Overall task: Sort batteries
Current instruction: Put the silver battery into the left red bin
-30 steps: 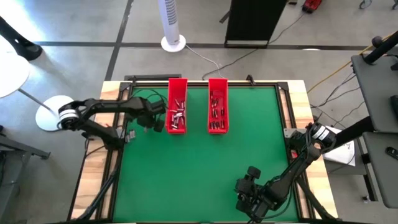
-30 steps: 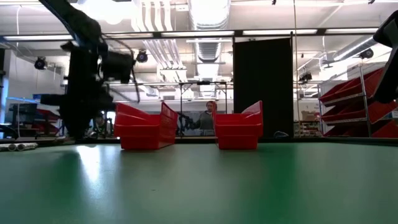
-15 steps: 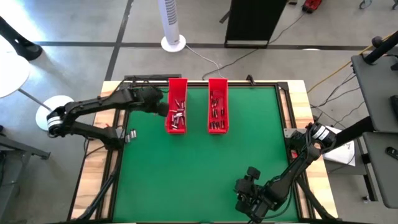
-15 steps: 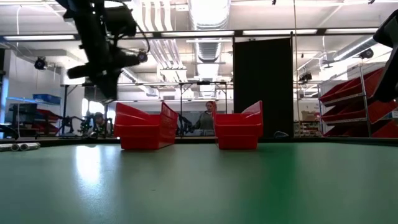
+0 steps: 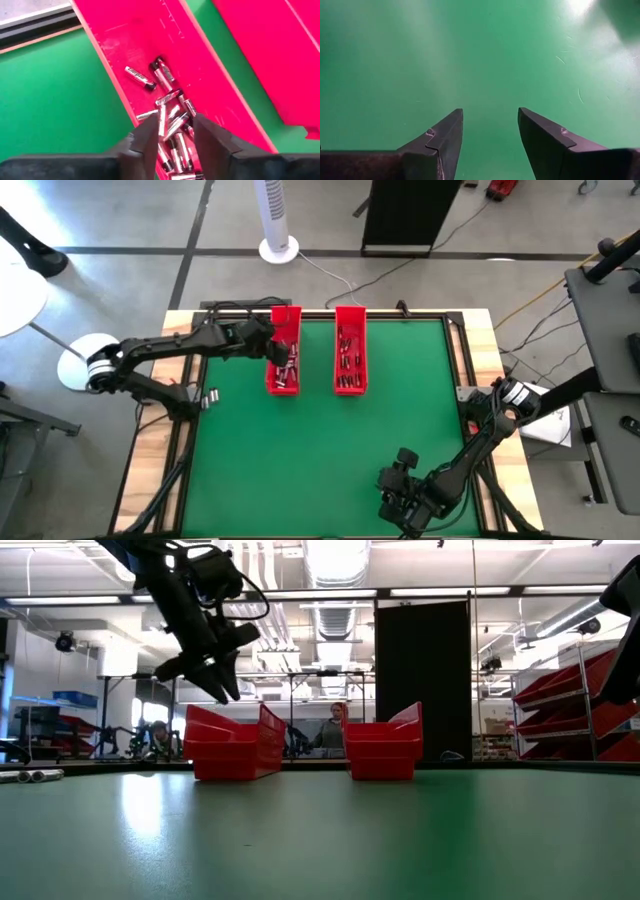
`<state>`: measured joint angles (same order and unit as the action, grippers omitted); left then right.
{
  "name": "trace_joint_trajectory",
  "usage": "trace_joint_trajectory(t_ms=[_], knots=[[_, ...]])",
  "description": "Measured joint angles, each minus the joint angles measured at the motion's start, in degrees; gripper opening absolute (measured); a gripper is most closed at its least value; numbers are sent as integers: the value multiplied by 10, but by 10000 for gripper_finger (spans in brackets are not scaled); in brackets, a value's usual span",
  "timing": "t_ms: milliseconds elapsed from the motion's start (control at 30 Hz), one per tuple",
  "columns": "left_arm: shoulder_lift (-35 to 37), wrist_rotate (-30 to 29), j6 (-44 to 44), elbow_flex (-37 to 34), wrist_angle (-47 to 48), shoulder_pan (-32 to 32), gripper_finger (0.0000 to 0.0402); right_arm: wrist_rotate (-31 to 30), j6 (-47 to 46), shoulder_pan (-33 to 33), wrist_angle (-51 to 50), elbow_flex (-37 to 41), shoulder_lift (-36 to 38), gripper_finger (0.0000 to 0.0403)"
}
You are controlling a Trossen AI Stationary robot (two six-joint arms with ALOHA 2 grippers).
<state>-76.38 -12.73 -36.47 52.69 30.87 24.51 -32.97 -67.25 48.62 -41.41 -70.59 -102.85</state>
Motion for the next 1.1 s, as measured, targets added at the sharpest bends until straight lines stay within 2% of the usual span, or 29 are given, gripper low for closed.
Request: trace_joint_trajectory(t_ms=[167, 333, 467, 533, 633, 767, 867, 1100], knots=[[7, 10, 2, 0, 56, 0, 147, 0, 2, 0, 0, 0, 0, 175], [46, 80, 1, 0, 240, -6, 172, 5, -5, 1, 1, 0, 0, 168], [87, 75, -105, -2, 423, -32, 174, 5, -21, 2, 2, 0, 0, 164], [107, 71, -187, -13, 465, -47, 172, 5, -29, 2, 2, 0, 0, 164], [128, 65, -241, -44, 436, -56, 169, 5, -39, 2, 2, 0, 0, 168], [126, 93, -253, -101, 383, -51, 169, 4, -48, 2, 2, 0, 0, 175], [104, 85, -246, -131, 381, -40, 169, 4, -47, 2, 3, 0, 0, 179], [54, 81, -243, -117, 345, -26, 169, -1, -5, -1, 2, 0, 0, 174]])
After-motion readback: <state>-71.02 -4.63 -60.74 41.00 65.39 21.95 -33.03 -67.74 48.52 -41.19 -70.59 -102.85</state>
